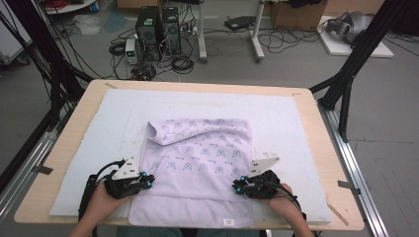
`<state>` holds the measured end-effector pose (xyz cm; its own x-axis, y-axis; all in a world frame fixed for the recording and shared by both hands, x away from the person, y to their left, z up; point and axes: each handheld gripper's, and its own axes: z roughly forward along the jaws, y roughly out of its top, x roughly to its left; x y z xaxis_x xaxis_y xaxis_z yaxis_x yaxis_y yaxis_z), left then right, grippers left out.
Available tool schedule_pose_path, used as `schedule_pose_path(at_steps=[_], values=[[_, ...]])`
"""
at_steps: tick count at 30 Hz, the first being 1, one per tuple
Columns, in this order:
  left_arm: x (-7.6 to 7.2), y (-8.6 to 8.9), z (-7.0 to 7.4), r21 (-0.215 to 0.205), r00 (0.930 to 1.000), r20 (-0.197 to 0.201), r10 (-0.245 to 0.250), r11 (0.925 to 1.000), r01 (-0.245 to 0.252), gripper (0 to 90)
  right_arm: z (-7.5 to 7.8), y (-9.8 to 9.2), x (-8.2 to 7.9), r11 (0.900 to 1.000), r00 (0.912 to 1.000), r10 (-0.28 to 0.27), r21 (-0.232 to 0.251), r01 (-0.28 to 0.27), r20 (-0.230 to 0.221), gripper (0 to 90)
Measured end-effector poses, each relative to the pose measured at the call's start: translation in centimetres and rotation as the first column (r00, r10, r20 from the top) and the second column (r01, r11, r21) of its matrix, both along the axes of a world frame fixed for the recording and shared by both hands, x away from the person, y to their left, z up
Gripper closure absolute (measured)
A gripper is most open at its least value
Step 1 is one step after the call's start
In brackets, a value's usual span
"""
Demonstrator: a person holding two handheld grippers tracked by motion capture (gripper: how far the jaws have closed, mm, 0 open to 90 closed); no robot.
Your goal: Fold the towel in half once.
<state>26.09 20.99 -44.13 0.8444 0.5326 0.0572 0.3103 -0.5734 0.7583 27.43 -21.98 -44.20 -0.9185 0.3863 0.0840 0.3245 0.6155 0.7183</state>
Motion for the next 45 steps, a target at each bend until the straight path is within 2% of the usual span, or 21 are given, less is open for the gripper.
schedule_pose_path(at_steps=[2,4,8,10,12,14,15,16,18,20,23,25,27,30,31,34,36,38,41,43,45], values=[[-0.3,0.1,0.4,-0.014,0.9999,0.01,0.011,0.9998,-0.011,87.5,0.3,0.1,0.0,1.0,1.0,0.003,-0.004,-0.003,0.0,87.4],[-0.8,0.4,1.1,-0.036,0.9995,0.027,0.018,0.9992,-0.018,87.7,0.9,-0.1,-0.2,1.0,0.9999,0.008,0.02,-0.008,0.009,87.6],[-2.4,0.9,3.2,-0.053,0.9987,0.051,0.007,0.9986,-0.004,87.8,3.9,-1.1,-1.3,0.996,0.9981,0.024,0.083,-0.029,0.056,87.7],[-3.7,1.1,4.4,-0.058,0.9982,0.059,-0.011,0.9982,0.014,87.8,5.6,-1.5,-2.3,0.994,0.9947,0.052,0.097,-0.06,0.089,87.7],[-5.0,1.4,5.5,-0.069,0.9974,0.064,-0.034,0.9969,0.038,87.8,7.1,-1.9,-3.6,0.986,0.9875,0.117,0.106,-0.128,0.106,87.5],[-6.1,1.4,6.2,-0.069,0.9963,0.063,-0.059,0.9956,0.063,87.4,8.1,-2.2,-4.5,0.975,0.9798,0.171,0.123,-0.183,0.104,85.7],[-6.4,1.4,6.3,-0.061,0.9958,0.063,-0.066,0.9957,0.07,86.6,8.2,-2.3,-4.7,0.968,0.9768,0.197,0.142,-0.207,0.084,82.9],[-6.5,1.4,6.4,-0.053,0.9956,0.062,-0.07,0.9959,0.074,83.5,8.2,-2.3,-4.7,0.964,0.9758,0.204,0.156,-0.214,0.078,81.3],[-6.2,1.2,6.1,-0.043,0.9965,0.062,-0.056,0.9973,0.059,73.7,7.8,-2.3,-4.3,0.974,0.9828,0.171,0.139,-0.179,0.07,76.4],[-5.5,1.1,5.4,-0.045,0.9972,0.057,-0.049,0.9977,0.051,69.9,6.7,-2.2,-3.4,0.979,0.9866,0.151,0.13,-0.158,0.062,73.9],[-4.2,0.9,3.8,-0.038,0.9984,0.045,-0.033,0.9987,0.035,68.9,4.8,-1.7,-2.3,0.989,0.9916,0.121,0.077,-0.124,0.045,70.0],[-3.5,0.8,2.7,-0.032,0.9993,0.034,-0.018,0.9993,0.019,67.5,3.5,-1.3,-1.7,0.992,0.9942,0.104,0.07,-0.106,0.028,67.5],[-2.9,0.7,1.3,-0.007,0.9999,0.015,0.003,1.0,-0.003,65.6,2.4,-1.0,-1.4,0.992,0.9941,0.109,0.063,-0.108,-0.001,66.0],[-2.6,0.5,-0.1,0.022,1.0,-0.002,-0.004,0.9998,0.004,68.5,1.4,-0.3,-1.5,0.992,0.9924,0.123,0.026,-0.122,-0.011,63.4],[-2.7,0.6,-0.2,0.003,1.0,-0.001,-0.008,1.0,0.008,72.5,1.3,-0.2,-1.7,0.992,0.9916,0.129,0.015,-0.129,-0.011,63.0],[-3.0,0.6,-0.1,0.007,0.9999,0.012,-0.004,1.0,0.004,85.8,0.7,0.1,-2.0,0.991,0.9911,0.132,-0.017,-0.132,-0.014,63.1],[-3.3,0.6,0.0,0.013,0.9996,0.029,0.008,0.9999,-0.009,87.5,0.3,0.3,-2.1,0.99,0.9908,0.135,-0.036,-0.135,-0.015,64.9],[-3.7,1.0,0.3,0.014,0.9987,0.043,0.029,0.9995,-0.03,88.0,0.2,0.3,-2.3,0.993,0.9932,0.117,-0.023,-0.117,-0.006,69.0],[-4.6,2.0,0.8,-0.003,0.9974,0.053,0.049,0.9988,-0.049,88.2,0.2,-0.1,-2.4,0.993,0.9929,0.116,-0.005,-0.116,-0.026,74.2],[-5.1,2.5,1.1,-0.01,0.9974,0.05,0.052,0.9986,-0.051,88.0,0.4,-0.4,-2.5,0.991,0.9896,0.137,-0.003,-0.137,-0.045,72.8],[-5.2,2.6,1.2,-0.011,0.9979,0.042,0.05,0.9987,-0.05,87.3,0.8,-0.7,-2.6,0.992,0.9917,0.123,0.006,-0.123,-0.037,70.5]])
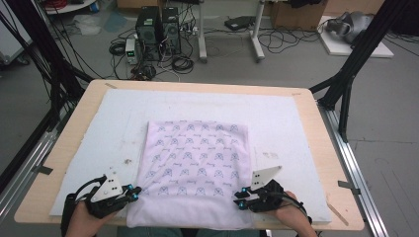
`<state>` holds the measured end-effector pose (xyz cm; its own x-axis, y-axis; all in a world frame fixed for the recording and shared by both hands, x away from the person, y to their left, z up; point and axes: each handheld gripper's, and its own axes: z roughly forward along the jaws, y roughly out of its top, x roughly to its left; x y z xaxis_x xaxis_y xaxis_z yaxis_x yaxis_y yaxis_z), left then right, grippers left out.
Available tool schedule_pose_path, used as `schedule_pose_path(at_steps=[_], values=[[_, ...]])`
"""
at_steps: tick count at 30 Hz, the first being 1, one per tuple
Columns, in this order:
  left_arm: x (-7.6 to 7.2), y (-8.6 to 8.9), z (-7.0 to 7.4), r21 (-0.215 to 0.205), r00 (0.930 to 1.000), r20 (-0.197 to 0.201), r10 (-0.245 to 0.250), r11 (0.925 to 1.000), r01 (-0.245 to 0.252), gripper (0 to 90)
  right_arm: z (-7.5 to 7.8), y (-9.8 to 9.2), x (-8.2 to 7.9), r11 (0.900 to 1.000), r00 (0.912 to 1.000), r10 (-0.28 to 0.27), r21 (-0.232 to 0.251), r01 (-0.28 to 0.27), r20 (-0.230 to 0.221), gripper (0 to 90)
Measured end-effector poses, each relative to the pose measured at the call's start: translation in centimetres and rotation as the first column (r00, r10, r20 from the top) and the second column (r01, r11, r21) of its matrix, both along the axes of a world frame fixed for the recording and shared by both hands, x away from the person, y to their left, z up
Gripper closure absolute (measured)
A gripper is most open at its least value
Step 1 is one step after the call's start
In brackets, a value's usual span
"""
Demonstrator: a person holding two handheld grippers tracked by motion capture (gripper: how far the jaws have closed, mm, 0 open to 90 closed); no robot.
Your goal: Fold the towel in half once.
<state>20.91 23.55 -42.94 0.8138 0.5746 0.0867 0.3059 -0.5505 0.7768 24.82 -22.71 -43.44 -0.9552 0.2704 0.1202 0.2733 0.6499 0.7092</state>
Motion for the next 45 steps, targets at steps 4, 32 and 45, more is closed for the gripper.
schedule_pose_path(at_steps=[4,32,45], values=[[0.9,-0.2,-0.2,-0.01,0.9998,-0.015,0.015,0.9998,-0.015,69.3,0.6,-0.6,0.2,0.999,0.9992,-0.037,0.027,0.037,0.017,65.1],[23.0,-1.6,-0.5,-0.013,0.9169,-0.091,0.389,0.9201,-0.391,39.5,1.0,-2.7,20.8,0.87,0.8709,-0.489,-0.043,0.491,0.049,38.9],[23.7,-3.0,1.5,-0.071,0.9339,-0.035,0.356,0.9312,-0.357,86.7,2.9,-3.0,21.1,0.851,0.8496,-0.523,-0.013,0.525,0.067,86.4]])
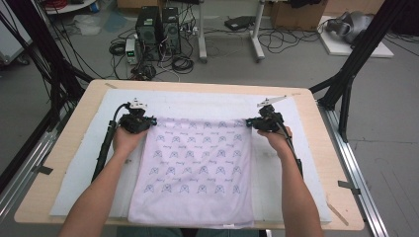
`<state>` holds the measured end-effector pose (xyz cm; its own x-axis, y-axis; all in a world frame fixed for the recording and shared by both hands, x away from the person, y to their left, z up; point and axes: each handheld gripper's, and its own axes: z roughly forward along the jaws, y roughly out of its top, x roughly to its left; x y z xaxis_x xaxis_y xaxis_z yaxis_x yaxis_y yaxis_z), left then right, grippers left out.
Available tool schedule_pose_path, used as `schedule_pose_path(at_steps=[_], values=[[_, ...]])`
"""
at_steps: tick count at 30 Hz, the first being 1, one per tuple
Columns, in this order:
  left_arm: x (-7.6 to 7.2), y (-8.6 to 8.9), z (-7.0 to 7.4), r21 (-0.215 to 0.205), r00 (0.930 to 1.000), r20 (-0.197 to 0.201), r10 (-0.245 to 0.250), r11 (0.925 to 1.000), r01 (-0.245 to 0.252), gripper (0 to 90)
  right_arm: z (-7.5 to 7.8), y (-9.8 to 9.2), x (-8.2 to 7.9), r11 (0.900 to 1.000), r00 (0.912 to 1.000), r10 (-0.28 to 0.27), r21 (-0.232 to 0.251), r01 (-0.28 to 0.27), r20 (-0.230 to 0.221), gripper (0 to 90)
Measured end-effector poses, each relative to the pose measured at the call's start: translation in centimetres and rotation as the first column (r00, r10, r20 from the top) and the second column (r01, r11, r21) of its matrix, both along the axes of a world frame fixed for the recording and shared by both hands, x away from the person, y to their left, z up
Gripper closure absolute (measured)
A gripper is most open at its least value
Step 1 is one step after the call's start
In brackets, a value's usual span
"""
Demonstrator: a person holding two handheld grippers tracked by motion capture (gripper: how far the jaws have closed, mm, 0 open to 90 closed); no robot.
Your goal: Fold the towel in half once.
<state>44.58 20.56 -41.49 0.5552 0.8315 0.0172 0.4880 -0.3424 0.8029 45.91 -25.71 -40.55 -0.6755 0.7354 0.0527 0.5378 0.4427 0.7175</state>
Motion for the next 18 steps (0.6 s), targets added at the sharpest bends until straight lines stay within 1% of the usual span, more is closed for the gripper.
schedule_pose_path(at_steps=[1,2,3,5,6,7,8,9,10,11,12,13,14,15,16,17,18], values=[[0.1,-0.3,0.6,0.005,0.9998,0.022,0.003,1.0,-0.003,86.8,0.6,0.0,0.1,1.0,0.9998,-0.001,-0.022,0.001,0.02,86.4],[0.3,-0.4,1.3,0.013,0.9989,0.047,0.001,0.9999,-0.002,86.8,1.4,0.1,0.3,1.0,0.9993,-0.006,-0.021,0.007,0.037,86.4],[0.5,-0.5,2.1,0.013,0.9977,0.067,0.006,0.9999,-0.007,86.8,2.1,0.2,0.5,0.999,0.9986,-0.013,-0.03,0.014,0.051,86.4],[1.1,-0.2,3.3,0.009,0.9944,0.102,0.03,0.9995,-0.031,86.7,3.6,0.5,1.1,0.998,0.996,-0.024,-0.049,0.029,0.086,86.2],[1.4,0.0,3.8,0.008,0.9929,0.111,0.045,0.9989,-0.046,86.3,4.1,0.7,1.4,0.998,0.9949,-0.032,-0.05,0.037,0.096,85.0],[1.8,0.2,4.1,0.026,0.9904,0.12,0.069,0.997,-0.073,84.0,4.4,0.9,1.7,0.998,0.9933,-0.04,-0.045,0.046,0.109,79.4],[2.1,0.4,4.1,0.039,0.9878,0.121,0.098,0.9939,-0.103,76.2,4.5,1.1,1.9,0.998,0.9912,-0.053,-0.037,0.058,0.122,69.3],[2.2,0.8,4.1,0.034,0.9862,0.111,0.123,0.9913,-0.127,62.0,4.4,1.2,2.2,0.998,0.9916,-0.058,-0.025,0.061,0.115,62.0],[2.2,1.2,4.0,0.025,0.9882,0.09,0.124,0.9916,-0.127,56.4,4.2,1.3,2.3,0.998,0.9932,-0.055,-0.018,0.057,0.103,57.5],[2.1,1.7,3.8,0.034,0.9908,0.064,0.119,0.992,-0.122,55.4,3.9,1.4,2.3,0.999,0.9951,-0.05,-0.016,0.052,0.085,55.1],[2.0,1.9,3.7,0.039,0.9919,0.053,0.115,0.9923,-0.118,53.5,3.5,1.5,2.1,0.999,0.9971,-0.034,-0.023,0.035,0.068,54.6],[1.7,2.2,3.6,0.038,0.9923,0.048,0.114,0.9925,-0.116,52.9,3.3,1.5,1.9,0.999,0.9978,-0.017,-0.033,0.019,0.065,52.4],[1.3,2.4,3.5,0.026,0.9925,0.054,0.109,0.9935,-0.111,53.0,3.2,1.6,1.7,0.999,0.9995,-0.01,-0.042,0.011,0.03,48.5],[0.9,2.5,3.4,0.021,0.9932,0.056,0.102,0.9944,-0.104,53.0,3.1,1.7,1.4,0.999,1.0,0.003,-0.038,-0.003,-0.001,47.0],[0.3,2.7,3.3,0.014,0.9948,0.054,0.087,0.9961,-0.087,52.8,3.1,1.9,1.1,0.999,0.9997,0.02,-0.042,-0.021,-0.012,47.0],[-0.1,2.7,3.2,0.011,0.9954,0.057,0.077,0.9969,-0.078,52.2,3.2,2.1,0.2,0.997,0.9988,0.049,-0.058,-0.049,0.007,47.5],[-0.8,2.7,3.1,0.023,0.9966,0.062,0.055,0.9982,-0.056,52.1,3.2,2.2,-0.4,0.996,0.9971,0.07,-0.053,-0.068,0.032,47.5]])
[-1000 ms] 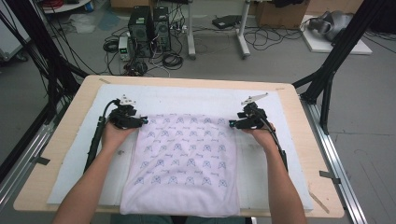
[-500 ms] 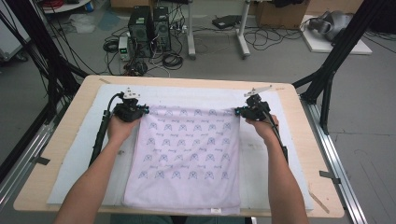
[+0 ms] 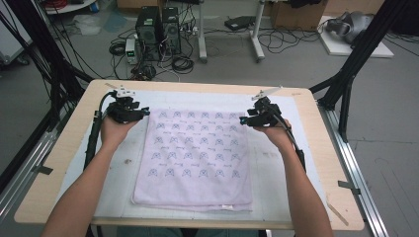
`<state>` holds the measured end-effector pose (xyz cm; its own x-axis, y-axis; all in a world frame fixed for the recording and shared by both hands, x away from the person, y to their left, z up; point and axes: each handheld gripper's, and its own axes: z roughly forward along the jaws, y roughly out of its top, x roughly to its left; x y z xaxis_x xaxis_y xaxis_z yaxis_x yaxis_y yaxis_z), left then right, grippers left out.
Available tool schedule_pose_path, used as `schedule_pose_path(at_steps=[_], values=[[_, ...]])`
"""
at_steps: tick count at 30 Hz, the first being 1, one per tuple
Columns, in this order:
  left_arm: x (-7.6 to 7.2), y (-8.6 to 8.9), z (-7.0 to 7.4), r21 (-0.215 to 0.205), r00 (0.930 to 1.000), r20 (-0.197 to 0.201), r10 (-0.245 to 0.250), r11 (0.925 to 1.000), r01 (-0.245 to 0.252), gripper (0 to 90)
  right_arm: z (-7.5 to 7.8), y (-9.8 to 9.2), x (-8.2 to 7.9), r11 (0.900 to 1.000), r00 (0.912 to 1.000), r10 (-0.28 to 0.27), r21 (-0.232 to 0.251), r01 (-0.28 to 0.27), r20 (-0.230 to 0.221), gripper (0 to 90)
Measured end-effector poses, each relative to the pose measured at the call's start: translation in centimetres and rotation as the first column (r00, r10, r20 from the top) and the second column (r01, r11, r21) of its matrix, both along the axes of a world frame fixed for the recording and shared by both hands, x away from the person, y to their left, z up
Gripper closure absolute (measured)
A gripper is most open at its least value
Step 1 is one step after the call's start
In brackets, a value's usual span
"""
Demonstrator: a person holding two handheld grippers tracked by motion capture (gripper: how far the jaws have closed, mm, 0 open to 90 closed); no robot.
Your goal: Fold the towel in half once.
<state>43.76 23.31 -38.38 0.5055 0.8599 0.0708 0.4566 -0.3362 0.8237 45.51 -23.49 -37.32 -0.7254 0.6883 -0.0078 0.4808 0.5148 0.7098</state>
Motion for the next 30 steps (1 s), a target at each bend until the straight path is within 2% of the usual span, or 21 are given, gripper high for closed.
schedule_pose_path(at_steps=[1,2,3,5,7,9,10,12,14,16,18,21,23,24,26,28,29,30], values=[[-0.6,0.0,-0.2,-0.005,0.9999,0.001,-0.011,0.9999,0.011,51.8,0.1,0.1,-1.0,0.999,0.9999,0.016,0.033,-0.016,-0.005,46.4],[-1.2,0.0,-0.3,-0.002,0.9997,-0.004,-0.024,0.9997,0.024,51.5,0.1,0.2,-1.8,0.998,0.9995,0.031,0.046,-0.031,-0.006,46.0],[-1.9,0.1,-0.5,-0.003,0.9993,0.0,-0.038,0.9993,0.038,51.1,0.1,0.3,-2.7,0.998,0.9986,0.052,0.04,-0.052,-0.002,45.9],[-3.1,0.0,-0.6,0.007,0.9971,-0.027,-0.071,0.9974,0.071,49.9,0.0,0.3,-4.6,0.996,0.9969,0.077,0.053,-0.078,0.011,46.0],[-4.9,-0.1,-0.9,-0.002,0.9953,0.0,-0.097,0.9953,0.097,49.1,-0.2,0.4,-6.6,0.993,0.9946,0.103,0.053,-0.103,0.015,46.4],[-6.5,-0.2,-1.2,-0.015,0.9919,-0.007,-0.127,0.9919,0.126,48.6,-0.6,0.4,-8.6,0.989,0.9925,0.122,0.08,-0.122,0.011,47.0],[-7.4,-0.2,-1.4,-0.013,0.9906,-0.002,-0.136,0.9906,0.136,48.5,-0.8,0.4,-9.5,0.987,0.9901,0.14,0.079,-0.14,0.013,47.6],[-9.2,-0.3,-1.7,-0.007,0.9859,-0.002,-0.167,0.9859,0.167,48.3,-1.3,0.4,-11.2,0.984,0.9873,0.159,0.076,-0.159,0.01,48.6],[-11.1,-0.4,-2.1,-0.006,0.9821,0.016,-0.188,0.9821,0.188,48.3,-1.8,0.4,-12.8,0.98,0.9831,0.183,0.084,-0.183,0.0,49.9],[-12.9,-0.7,-2.5,0.035,0.9759,0.016,-0.218,0.9756,0.217,48.5,-2.2,0.4,-14.3,0.973,0.976,0.217,0.078,-0.216,-0.011,50.9],[-14.6,-0.8,-3.0,0.025,0.97,0.027,-0.242,0.9702,0.241,49.1,-2.6,0.3,-15.7,0.965,0.9688,0.247,0.095,-0.244,-0.018,52.5],[-16.5,-0.7,-3.8,0.002,0.9615,-0.004,-0.275,0.9615,0.275,49.4,-3.4,0.1,-17.5,0.957,0.9617,0.273,0.113,-0.269,-0.025,55.2],[-17.5,-0.6,-4.1,-0.034,0.9489,-0.038,-0.313,0.9495,0.312,49.2,-4.0,0.0,-18.6,0.949,0.9531,0.3,0.111,-0.295,-0.039,57.0],[-18.0,-0.6,-4.3,-0.036,0.9425,-0.047,-0.331,0.9434,0.33,48.8,-4.2,0.0,-19.1,0.943,0.9461,0.32,0.11,-0.313,-0.05,57.8],[-19.0,-0.5,-4.6,-0.03,0.9277,-0.066,-0.368,0.93,0.366,48.6,-4.7,0.0,-19.8,0.938,0.9371,0.343,0.087,-0.336,-0.067,59.6],[-19.8,-0.4,-4.9,-0.023,0.9148,-0.08,-0.396,0.9182,0.395,48.7,-5.2,-0.1,-20.5,0.934,0.9319,0.354,0.086,-0.347,-0.079,60.6],[-20.1,-0.3,-5.1,-0.033,0.9026,-0.098,-0.419,0.9078,0.418,49.1,-5.6,-0.1,-20.8,0.932,0.9295,0.359,0.088,-0.352,-0.084,60.6],[-20.2,-0.2,-5.5,-0.054,0.8829,-0.132,-0.45,0.8927,0.447,50.3,-6.0,0.0,-20.9,0.931,0.9272,0.362,0.09,-0.354,-0.097,60.5]])
